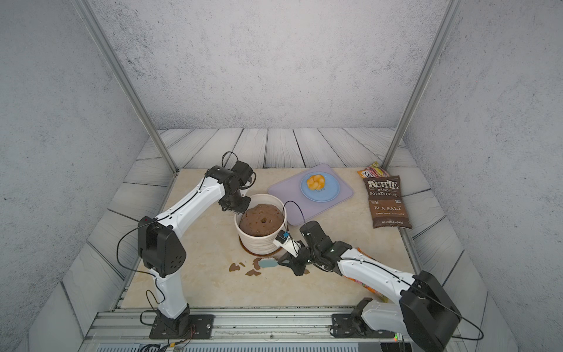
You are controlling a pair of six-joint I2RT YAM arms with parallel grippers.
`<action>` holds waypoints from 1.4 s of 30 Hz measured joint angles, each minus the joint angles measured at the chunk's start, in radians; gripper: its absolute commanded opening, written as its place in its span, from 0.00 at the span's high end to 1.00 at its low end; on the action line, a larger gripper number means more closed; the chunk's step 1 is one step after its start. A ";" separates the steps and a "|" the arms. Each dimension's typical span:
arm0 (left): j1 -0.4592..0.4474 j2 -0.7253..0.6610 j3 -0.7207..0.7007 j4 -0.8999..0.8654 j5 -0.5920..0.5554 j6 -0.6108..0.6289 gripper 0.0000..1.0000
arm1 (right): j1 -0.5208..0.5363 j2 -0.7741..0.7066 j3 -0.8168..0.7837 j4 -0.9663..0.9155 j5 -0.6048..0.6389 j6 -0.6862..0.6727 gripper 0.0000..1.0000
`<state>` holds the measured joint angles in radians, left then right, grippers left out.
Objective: Scrub the dried mud off the ceramic pot
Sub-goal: Rotate the pot on the tray.
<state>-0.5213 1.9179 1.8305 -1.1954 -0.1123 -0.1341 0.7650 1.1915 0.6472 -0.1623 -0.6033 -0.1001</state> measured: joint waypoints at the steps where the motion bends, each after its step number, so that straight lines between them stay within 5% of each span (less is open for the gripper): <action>1: 0.000 0.000 0.000 0.000 0.000 0.000 0.87 | 0.018 -0.013 0.000 0.004 -0.001 0.014 1.00; 15: -0.011 0.006 0.026 -0.052 -0.062 0.060 0.63 | 0.045 -0.040 0.122 -0.089 -0.005 0.012 1.00; 25: -0.009 -0.001 0.126 -0.140 -0.070 -0.023 0.36 | 0.007 -0.134 0.151 -0.181 0.004 -0.016 1.00; 35: -0.008 -0.126 0.064 -0.137 0.061 -0.278 0.29 | -0.045 -0.237 0.150 -0.184 0.042 0.019 1.00; 42: -0.026 -0.246 -0.092 -0.119 0.101 -0.661 0.32 | -0.072 -0.309 0.132 -0.162 0.085 0.056 1.00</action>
<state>-0.5472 1.6718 1.7386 -1.3144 -0.0109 -0.7948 0.6930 0.8822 0.7792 -0.3244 -0.5182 -0.0441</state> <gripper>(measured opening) 0.680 0.066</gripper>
